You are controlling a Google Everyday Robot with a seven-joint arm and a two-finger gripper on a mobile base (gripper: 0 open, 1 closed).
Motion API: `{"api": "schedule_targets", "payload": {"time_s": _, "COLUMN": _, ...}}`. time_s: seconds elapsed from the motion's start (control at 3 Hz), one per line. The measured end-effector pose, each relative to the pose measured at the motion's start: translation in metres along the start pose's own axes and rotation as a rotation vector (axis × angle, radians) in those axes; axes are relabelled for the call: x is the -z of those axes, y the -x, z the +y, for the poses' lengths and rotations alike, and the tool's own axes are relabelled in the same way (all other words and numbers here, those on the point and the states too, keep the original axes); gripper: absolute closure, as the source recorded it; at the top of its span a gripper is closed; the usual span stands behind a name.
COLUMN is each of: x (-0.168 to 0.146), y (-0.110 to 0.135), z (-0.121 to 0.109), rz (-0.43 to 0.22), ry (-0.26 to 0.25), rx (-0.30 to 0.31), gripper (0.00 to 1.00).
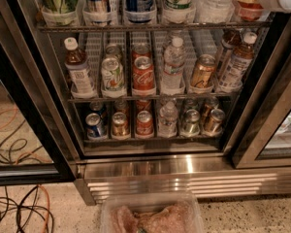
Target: Pick coke can from top shelf of fridge
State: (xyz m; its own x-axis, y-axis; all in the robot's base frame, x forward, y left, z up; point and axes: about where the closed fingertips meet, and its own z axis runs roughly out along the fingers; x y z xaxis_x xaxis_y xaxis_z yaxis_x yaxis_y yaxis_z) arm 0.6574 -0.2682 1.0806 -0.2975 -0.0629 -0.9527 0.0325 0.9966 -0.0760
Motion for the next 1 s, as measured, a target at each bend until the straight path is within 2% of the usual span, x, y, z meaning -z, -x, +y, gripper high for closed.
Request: {"api": "schedule_targets", "payload": {"time_s": 1.0, "x": -0.026, "y": 0.009, "z": -0.003, "rz": -0.028, "ry": 0.011, "rx": -0.040, "gripper": 0.38}}
